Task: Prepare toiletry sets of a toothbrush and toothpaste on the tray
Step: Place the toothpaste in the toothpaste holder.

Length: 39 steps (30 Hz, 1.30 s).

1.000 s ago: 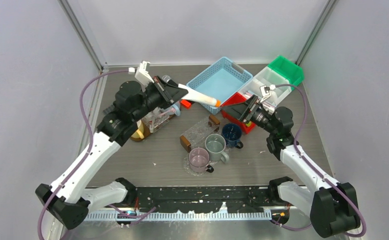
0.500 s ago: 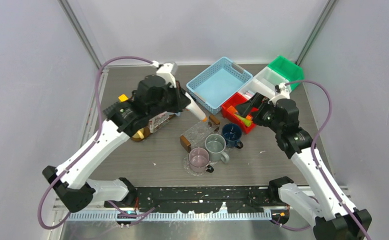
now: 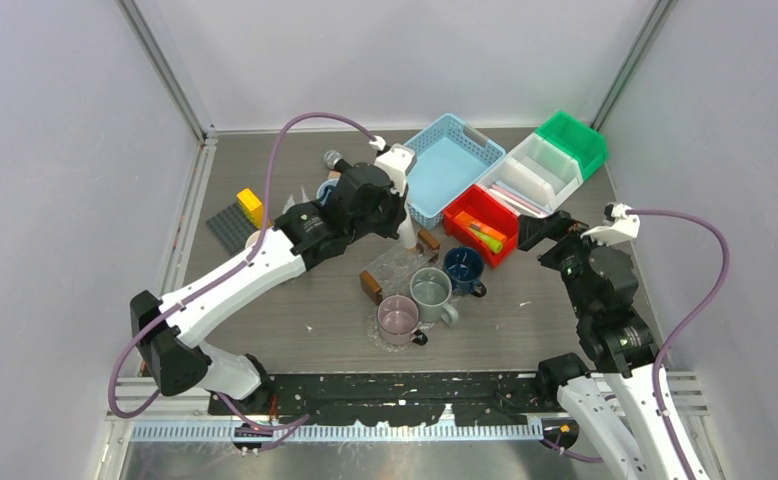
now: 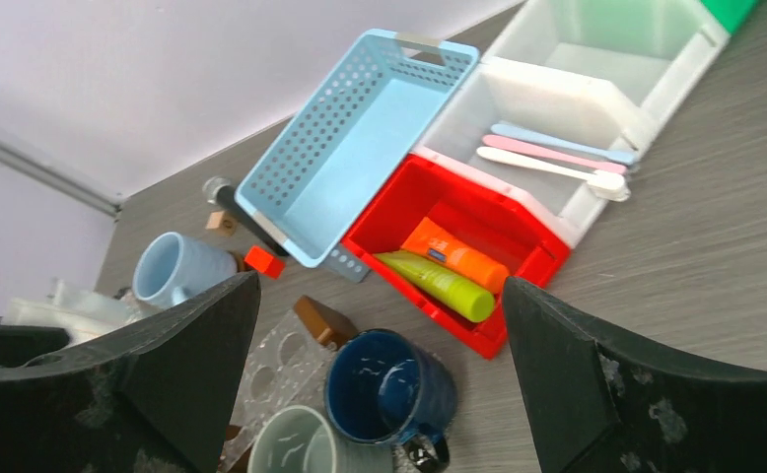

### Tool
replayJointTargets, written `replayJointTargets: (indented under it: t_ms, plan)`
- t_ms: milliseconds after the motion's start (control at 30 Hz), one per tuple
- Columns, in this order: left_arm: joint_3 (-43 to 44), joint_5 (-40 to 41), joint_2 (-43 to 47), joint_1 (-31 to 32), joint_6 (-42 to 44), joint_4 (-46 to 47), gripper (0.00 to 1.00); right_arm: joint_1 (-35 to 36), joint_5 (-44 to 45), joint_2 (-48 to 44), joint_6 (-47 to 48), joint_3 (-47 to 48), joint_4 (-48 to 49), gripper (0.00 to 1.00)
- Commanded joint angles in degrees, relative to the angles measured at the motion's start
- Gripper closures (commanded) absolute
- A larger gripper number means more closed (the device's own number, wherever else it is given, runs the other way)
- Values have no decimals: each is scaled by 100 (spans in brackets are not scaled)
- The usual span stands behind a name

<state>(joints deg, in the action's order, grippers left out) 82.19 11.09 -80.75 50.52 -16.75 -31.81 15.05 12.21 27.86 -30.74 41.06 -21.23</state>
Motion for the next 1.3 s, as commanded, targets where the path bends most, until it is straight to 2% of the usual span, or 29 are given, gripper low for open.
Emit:
replayJointTargets:
  t_ms: [0, 233, 1267]
  plan:
    - [-293, 182, 17, 63, 399, 1316, 100, 16, 645, -73, 301, -201, 93, 1]
    - [-366, 180, -270, 63, 591, 1556, 100, 16, 944, -100, 338, -355, 132, 1]
    - [-827, -43, -916, 63, 673, 1963, 100, 13, 918, -175, 392, -555, 245, 1]
